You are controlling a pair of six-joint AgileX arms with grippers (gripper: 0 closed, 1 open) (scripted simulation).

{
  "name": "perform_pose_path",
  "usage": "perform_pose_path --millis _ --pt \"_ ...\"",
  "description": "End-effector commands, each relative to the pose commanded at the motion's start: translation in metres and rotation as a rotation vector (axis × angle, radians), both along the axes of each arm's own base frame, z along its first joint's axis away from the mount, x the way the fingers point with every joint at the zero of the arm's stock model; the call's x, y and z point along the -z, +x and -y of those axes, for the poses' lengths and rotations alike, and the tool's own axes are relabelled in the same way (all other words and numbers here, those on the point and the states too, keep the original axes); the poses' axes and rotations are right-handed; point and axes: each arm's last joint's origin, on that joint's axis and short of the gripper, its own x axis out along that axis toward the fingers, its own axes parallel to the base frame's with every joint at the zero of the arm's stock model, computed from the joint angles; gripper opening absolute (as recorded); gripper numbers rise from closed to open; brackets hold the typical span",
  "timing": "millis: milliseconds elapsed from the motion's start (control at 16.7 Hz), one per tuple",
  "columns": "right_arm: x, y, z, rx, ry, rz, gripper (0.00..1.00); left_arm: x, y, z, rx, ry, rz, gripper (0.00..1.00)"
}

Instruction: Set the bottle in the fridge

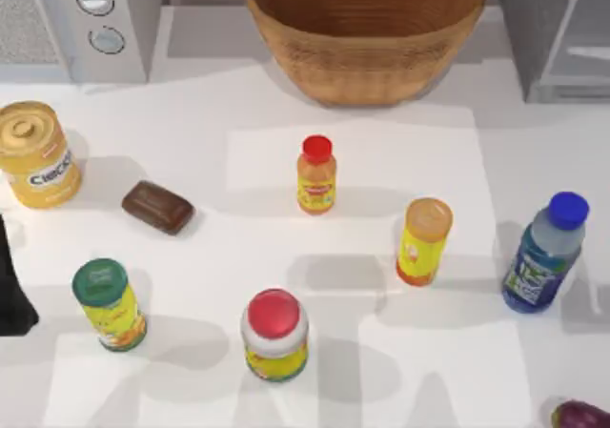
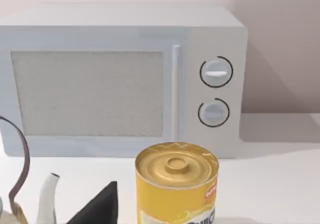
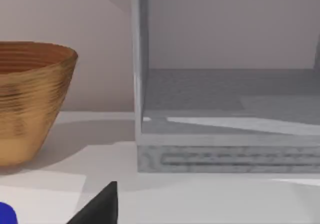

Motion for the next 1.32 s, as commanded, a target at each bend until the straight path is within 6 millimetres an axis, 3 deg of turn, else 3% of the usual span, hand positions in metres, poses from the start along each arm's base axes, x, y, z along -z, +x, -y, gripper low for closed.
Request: perform_pose_path --millis 240,420,720,1020,1320 --pt "-0.005 0.000 0.001 -0.007 -0.021 -0.010 1.00 0.000 0.000 0.000 0.000 0.000 0.000 1.00" --pt "-0.024 0.003 0.004 -0.056 -0.109 -0.036 1.00 0.000 0.000 0.000 0.000 0.000 0.000 1.00" --pt "-0.045 0.030 0.005 -0.347 -0.307 -0.167 1.00 0.000 0.000 0.000 0.000 0.000 0.000 1.00" --pt "-0.016 0.073 0.002 -0.652 -0.271 -0.406 1.00 0.000 0.000 0.000 0.000 0.000 0.000 1.00" --pt "0.013 0.089 -0.006 -0.747 -0.243 -0.565 1.00 0.000 0.000 0.000 0.000 0.000 0.000 1.00"
